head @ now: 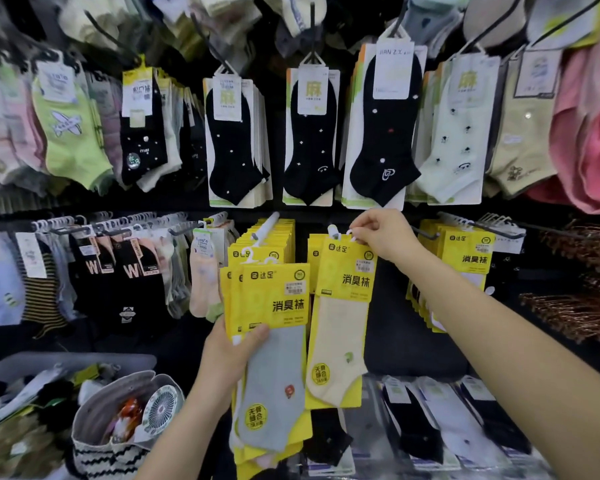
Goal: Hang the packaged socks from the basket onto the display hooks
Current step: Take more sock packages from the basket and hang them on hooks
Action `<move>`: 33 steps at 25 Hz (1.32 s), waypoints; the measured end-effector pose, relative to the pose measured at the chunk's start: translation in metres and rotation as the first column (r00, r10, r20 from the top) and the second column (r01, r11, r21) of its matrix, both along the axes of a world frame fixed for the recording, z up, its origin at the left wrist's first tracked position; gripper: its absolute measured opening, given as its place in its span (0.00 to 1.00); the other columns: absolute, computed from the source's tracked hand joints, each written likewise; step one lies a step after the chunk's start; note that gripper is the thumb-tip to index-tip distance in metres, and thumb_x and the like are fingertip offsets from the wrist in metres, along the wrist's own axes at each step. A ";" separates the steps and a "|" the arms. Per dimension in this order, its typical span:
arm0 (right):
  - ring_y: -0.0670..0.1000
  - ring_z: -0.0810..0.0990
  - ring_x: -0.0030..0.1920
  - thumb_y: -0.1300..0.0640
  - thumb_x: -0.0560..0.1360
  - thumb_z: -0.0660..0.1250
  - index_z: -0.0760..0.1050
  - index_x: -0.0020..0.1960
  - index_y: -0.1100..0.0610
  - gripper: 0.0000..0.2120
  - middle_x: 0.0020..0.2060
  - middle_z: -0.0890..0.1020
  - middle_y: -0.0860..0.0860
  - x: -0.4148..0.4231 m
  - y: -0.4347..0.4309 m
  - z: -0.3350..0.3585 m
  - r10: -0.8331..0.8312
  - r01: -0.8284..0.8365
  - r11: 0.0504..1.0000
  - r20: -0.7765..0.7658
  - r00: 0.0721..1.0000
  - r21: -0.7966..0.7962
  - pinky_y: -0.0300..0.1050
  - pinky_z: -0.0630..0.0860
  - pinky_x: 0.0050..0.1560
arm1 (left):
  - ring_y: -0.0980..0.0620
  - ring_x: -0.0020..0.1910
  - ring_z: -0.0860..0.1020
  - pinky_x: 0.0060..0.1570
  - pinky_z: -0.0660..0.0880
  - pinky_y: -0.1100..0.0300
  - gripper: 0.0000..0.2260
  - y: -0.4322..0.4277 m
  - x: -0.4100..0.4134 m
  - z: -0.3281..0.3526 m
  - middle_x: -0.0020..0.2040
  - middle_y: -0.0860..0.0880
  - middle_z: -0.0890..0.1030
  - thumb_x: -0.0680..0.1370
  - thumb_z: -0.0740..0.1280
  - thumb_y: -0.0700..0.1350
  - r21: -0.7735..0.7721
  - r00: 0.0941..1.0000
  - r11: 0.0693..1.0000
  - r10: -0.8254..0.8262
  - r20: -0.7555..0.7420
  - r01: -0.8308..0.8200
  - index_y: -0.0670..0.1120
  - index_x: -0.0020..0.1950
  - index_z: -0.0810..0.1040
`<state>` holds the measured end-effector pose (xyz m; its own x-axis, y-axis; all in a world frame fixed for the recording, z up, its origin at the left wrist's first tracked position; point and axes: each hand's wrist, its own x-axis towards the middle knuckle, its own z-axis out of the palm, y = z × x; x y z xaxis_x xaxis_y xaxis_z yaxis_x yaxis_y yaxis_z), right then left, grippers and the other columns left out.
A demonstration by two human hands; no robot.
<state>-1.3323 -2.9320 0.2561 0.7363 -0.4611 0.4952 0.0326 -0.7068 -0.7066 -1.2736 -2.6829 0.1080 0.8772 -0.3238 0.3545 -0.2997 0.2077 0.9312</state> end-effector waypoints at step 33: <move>0.43 0.73 0.36 0.55 0.77 0.64 0.76 0.42 0.54 0.06 0.36 0.77 0.46 -0.027 0.020 -0.019 0.163 -0.164 0.986 -0.008 0.987 -0.027 0.36 0.70 0.36 | 0.58 0.46 0.83 0.36 0.78 0.67 0.18 -0.071 -0.028 0.006 0.48 0.59 0.84 0.69 0.67 0.57 -0.092 0.987 0.986 -0.148 -0.058 0.142 0.54 0.58 0.75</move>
